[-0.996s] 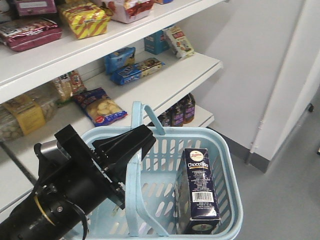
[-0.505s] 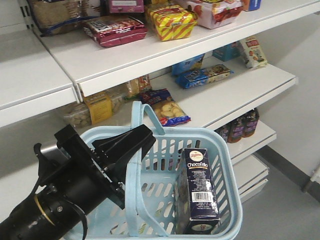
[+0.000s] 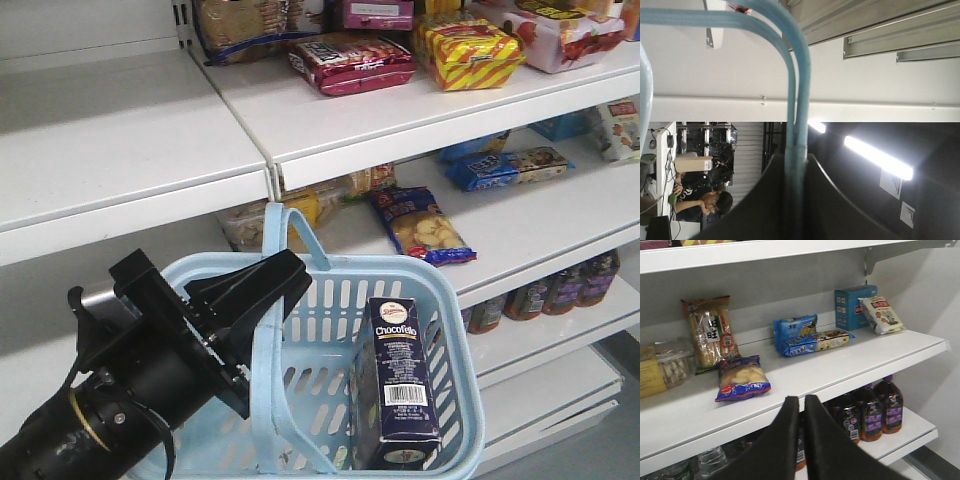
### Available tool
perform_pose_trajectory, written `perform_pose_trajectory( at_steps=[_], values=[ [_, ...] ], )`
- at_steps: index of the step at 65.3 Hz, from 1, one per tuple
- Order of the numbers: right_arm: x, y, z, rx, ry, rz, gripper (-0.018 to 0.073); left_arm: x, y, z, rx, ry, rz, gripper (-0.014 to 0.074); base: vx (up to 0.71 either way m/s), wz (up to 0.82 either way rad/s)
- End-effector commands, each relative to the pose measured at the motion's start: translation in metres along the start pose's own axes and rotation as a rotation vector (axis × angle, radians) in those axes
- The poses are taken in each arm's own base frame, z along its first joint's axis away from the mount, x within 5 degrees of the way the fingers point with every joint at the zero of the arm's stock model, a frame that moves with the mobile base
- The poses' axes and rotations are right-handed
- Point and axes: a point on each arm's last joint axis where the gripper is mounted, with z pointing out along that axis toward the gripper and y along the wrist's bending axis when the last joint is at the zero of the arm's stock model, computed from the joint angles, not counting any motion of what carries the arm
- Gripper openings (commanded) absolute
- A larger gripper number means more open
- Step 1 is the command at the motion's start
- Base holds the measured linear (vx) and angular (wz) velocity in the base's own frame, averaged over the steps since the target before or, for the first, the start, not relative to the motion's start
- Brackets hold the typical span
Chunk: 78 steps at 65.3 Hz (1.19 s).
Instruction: Left arm holds basket, right arm returns cookies
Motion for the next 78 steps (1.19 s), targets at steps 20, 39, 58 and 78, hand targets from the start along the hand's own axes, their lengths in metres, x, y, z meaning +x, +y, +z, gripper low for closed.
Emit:
perform_pose_trajectory(
  at_steps=[20, 39, 58, 78],
  values=[
    [-0.0015, 0.0, -0.0001, -0.005, -0.071, -0.016, -0.0006, 0.006, -0.0299, 0.001, 0.229, 0.039, -0.01, -0.0003, 0.01, 0.28],
    [-0.0015, 0.0, -0.0001, -0.005, -0.071, -0.016, -0.0006, 0.006, -0.0299, 0.001, 0.229, 0.039, -0.01, -0.0003, 0.03, 0.26],
    [-0.0015, 0.0, -0.0001, -0.005, -0.071, -0.016, -0.0006, 0.006, -0.0299, 0.001, 0.229, 0.039, -0.01, -0.0003, 0.04, 0.26],
    [-0.0015, 0.0, -0.0001, -0.005, -0.071, -0.016, -0.0006, 0.006, -0.0299, 0.001, 0.229, 0.039, -0.01, -0.0003, 0.04, 0.29]
  ],
)
